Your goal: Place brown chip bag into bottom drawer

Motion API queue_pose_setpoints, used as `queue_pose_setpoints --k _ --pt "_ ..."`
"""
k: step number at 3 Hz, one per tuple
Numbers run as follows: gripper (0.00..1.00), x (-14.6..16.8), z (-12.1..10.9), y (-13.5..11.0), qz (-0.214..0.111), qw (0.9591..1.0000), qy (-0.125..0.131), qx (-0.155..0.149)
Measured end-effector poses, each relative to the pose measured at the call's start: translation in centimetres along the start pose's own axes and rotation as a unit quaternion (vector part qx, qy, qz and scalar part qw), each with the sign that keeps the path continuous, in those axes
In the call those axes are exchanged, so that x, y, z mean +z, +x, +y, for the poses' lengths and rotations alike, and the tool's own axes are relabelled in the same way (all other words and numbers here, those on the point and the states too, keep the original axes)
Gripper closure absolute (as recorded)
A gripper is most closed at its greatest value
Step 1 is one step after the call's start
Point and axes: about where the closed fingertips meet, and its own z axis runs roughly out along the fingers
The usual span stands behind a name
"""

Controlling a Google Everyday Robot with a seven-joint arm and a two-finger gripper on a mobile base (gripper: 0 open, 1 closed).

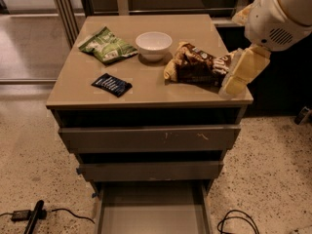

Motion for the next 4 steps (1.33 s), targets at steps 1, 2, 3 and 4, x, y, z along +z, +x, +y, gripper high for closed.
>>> queue_pose_setpoints --k 1,2,3,4 --pt "0.0 1.7 -1.2 1.8 0.001 0.9989 0.027 0.038" --pt "0.0 4.1 -3.1 3.0 0.016 0.9976 0.044 0.051" --pt "0.0 4.2 -3.2 3.1 0.018 0.9975 0.046 0.05" --pt "0.0 4.3 -3.1 2.9 0.022 0.9974 0.054 0.043"
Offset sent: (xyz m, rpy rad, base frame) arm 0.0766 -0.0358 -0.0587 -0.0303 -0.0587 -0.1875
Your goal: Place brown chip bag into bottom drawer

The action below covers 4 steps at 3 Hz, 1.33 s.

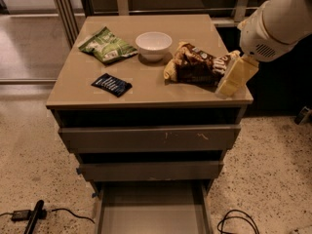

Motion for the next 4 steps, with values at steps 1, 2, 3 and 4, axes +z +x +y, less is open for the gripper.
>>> queue_pose_setpoints --k 1,2,3,4 --pt "0.0 2.5 -1.7 0.1 -0.006 0.9998 0.017 -0.002" --pt "0.0 5.9 -3.8 -0.5 -0.02 0.9996 0.022 0.0" --pt "0.0 8.9 -5.2 -0.9 -0.027 0.9995 0.013 0.007" --pt "0.0 11.2 -5.5 -1.2 -0.031 0.9994 -0.002 0.013"
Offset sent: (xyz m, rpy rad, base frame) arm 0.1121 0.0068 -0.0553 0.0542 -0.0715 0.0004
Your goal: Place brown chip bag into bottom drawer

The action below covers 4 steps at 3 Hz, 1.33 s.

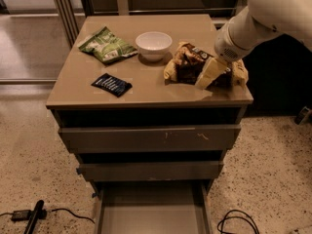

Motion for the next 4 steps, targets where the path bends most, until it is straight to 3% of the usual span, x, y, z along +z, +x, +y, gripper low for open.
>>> queue_pose_setpoints --k 2,4 --pt "0.02 4.6 -0.7 1.5 0.014 0.9994 -0.032 0.002" --pt "0.48 4.6 -0.7 1.5 0.014 0.9994 -0.032 0.002"
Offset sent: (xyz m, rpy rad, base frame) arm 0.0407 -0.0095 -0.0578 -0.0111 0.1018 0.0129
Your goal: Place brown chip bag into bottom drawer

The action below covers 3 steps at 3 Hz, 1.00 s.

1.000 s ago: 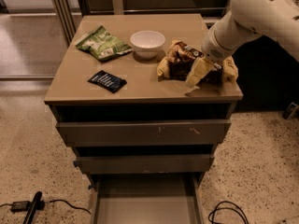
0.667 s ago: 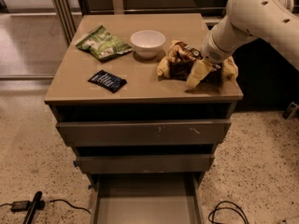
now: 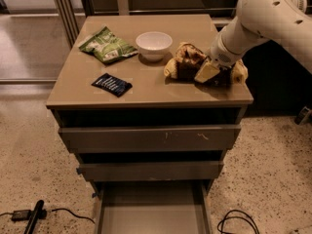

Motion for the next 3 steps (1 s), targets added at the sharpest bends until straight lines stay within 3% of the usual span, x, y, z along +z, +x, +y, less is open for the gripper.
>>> queue_pose_setpoints --k 2,3 --pt "0.95 0.01 0.0 0.0 0.0 1.0 0.0 0.0" --pt "1.0 0.01 0.0 0.0 0.0 1.0 0.0 0.0"
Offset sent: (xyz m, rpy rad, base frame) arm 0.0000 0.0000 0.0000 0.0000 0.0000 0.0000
